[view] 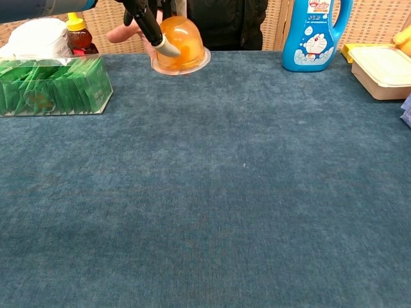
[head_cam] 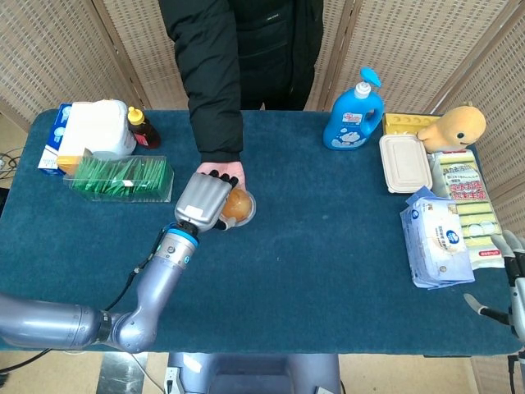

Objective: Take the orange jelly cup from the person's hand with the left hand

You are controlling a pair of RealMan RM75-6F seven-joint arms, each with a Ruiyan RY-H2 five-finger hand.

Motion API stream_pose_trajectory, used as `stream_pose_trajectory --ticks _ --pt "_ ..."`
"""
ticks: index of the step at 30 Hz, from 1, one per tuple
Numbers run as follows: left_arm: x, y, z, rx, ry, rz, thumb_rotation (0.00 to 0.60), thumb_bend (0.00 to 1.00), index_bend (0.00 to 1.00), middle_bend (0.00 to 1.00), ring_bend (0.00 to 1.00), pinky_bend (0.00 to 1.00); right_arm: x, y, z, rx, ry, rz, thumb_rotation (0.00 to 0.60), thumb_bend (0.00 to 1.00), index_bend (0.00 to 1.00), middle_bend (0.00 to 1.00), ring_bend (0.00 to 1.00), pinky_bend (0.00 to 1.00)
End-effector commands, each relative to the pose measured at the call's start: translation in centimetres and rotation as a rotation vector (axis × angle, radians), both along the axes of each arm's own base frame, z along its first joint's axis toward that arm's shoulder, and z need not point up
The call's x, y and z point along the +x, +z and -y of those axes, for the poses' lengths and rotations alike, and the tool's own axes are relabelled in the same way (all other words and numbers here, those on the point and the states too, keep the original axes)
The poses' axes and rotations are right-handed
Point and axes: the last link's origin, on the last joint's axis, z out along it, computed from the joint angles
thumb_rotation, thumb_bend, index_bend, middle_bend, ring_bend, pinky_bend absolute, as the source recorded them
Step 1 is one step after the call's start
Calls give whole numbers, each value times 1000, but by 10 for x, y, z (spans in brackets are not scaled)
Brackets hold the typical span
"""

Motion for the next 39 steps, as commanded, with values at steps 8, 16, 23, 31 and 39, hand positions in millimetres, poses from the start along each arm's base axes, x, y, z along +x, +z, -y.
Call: stream_pose_trajectory --ticks 8,16,23,31,39 --pt "3 -3 2 46 -26 3 600 254 594 567 493 628 0 1 -1 -4 1 2 600 130 87 13 0 0" --pt "15 18 13 75 -85 52 600 256 593 568 493 628 0 2 -1 -7 1 4 600 130 87 13 0 0" --pt "23 45 32 103 -145 71 600 256 594 568 493 628 1 2 -1 -6 4 3 600 131 87 14 0 0" --pt "-21 70 51 120 -118 54 600 257 594 568 493 628 2 1 -2 -4 6 3 600 130 87 13 0 0" --pt "-99 54 50 52 -3 55 600 256 594 567 493 628 3 -5 -2 15 6 -14 600 131 87 13 0 0"
